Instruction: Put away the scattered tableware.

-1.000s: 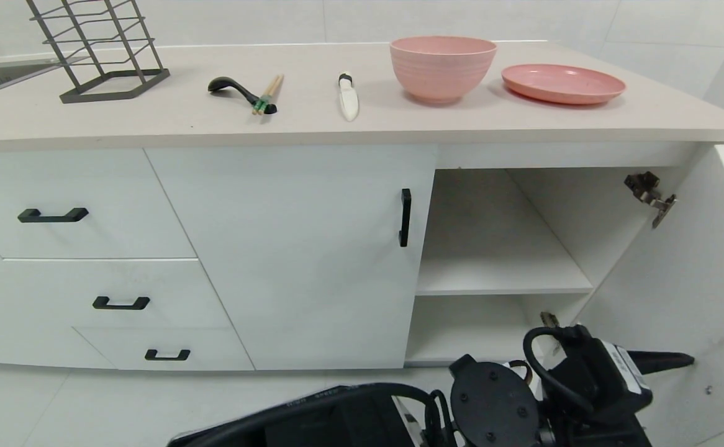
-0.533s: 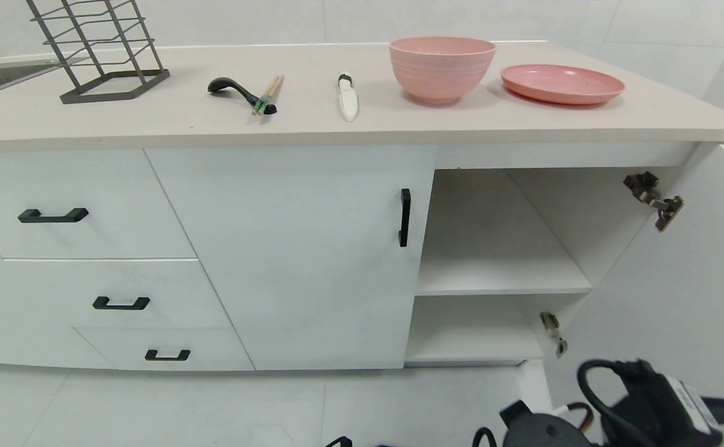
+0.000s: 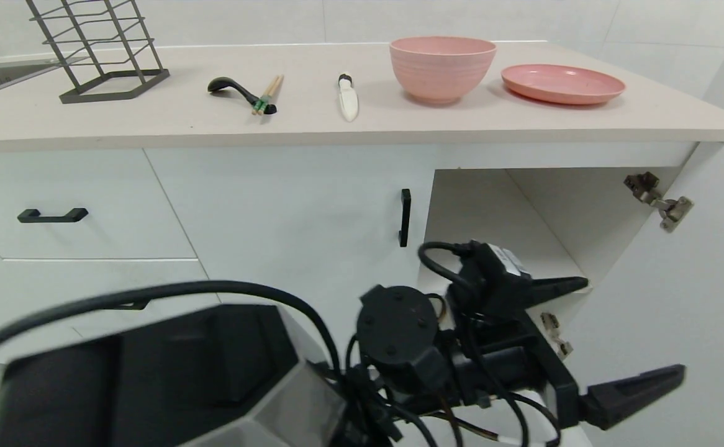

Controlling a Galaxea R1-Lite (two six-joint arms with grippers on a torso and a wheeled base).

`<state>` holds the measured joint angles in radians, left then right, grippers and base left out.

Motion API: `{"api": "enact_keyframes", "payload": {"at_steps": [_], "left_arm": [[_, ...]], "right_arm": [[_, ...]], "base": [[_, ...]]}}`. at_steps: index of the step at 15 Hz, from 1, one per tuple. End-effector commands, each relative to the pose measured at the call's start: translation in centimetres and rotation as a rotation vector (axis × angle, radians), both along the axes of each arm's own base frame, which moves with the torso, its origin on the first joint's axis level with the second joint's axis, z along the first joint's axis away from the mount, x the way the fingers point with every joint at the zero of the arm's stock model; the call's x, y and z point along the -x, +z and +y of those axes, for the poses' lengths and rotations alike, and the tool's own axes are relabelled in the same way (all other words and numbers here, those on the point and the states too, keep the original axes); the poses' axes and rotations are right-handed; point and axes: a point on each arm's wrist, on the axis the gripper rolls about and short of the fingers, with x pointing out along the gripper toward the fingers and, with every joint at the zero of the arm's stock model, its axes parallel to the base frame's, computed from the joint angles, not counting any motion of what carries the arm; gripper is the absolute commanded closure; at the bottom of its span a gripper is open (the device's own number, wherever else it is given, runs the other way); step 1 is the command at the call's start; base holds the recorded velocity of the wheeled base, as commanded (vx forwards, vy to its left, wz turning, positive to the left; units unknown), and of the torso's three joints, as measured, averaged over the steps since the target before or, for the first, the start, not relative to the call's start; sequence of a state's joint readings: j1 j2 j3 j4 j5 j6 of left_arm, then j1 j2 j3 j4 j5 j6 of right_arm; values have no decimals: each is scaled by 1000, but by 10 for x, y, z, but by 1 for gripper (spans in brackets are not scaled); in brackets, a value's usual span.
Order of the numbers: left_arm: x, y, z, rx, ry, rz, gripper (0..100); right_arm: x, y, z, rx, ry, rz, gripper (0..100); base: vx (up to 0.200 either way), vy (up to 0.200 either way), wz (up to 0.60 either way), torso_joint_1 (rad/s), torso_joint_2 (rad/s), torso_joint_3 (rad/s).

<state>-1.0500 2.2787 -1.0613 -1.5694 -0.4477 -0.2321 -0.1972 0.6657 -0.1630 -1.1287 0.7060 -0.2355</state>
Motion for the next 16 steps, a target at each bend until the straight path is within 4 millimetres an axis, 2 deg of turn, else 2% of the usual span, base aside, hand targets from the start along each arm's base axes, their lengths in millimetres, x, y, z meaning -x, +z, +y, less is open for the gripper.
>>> {"api": "enact_keyframes", "payload": {"at_steps": [1, 2, 4, 5, 6, 7, 9, 10, 12, 13, 16], "left_arm": [[-10, 56, 105, -6, 241, -180, 0], [-9, 59, 117, -8, 260, -182, 0], [5, 78, 185, -16, 397, -204, 0], [13, 83, 208, -15, 450, -226, 0], [17, 86, 220, -16, 483, -235, 0], [28, 93, 245, -8, 547, -252, 0], [47, 100, 273, 0, 620, -269, 0], [65, 100, 294, -3, 683, -275, 0], [73, 100, 301, -5, 705, -276, 0], [100, 98, 322, -1, 776, -292, 0], [161, 83, 350, 12, 886, -321, 0]], "right_arm": [[-4, -30, 1, -26, 59, 131, 0], [-5, -33, 1, -28, 60, 147, 0], [-5, -57, 1, -55, 56, 298, 0], [-1, -62, 2, -62, 51, 326, 0], [0, -66, 2, -67, 51, 358, 0], [4, -74, 2, -77, 54, 423, 0], [10, -86, 4, -85, 66, 494, 0], [19, -93, 5, -80, 99, 518, 0], [22, -96, 6, -75, 117, 524, 0], [33, -104, 7, -60, 172, 528, 0], [54, -129, 6, -62, 189, 551, 0]], "base": [[0, 0, 0, 0, 0, 0], [0, 0, 0, 0, 0, 0], [0, 0, 0, 0, 0, 0], [0, 0, 0, 0, 0, 0], [0, 0, 0, 0, 0, 0], [0, 0, 0, 0, 0, 0], [0, 0, 0, 0, 0, 0], [0, 0, 0, 0, 0, 0], [0, 0, 0, 0, 0, 0], [0, 0, 0, 0, 0, 0], [0, 0, 0, 0, 0, 0]]}}
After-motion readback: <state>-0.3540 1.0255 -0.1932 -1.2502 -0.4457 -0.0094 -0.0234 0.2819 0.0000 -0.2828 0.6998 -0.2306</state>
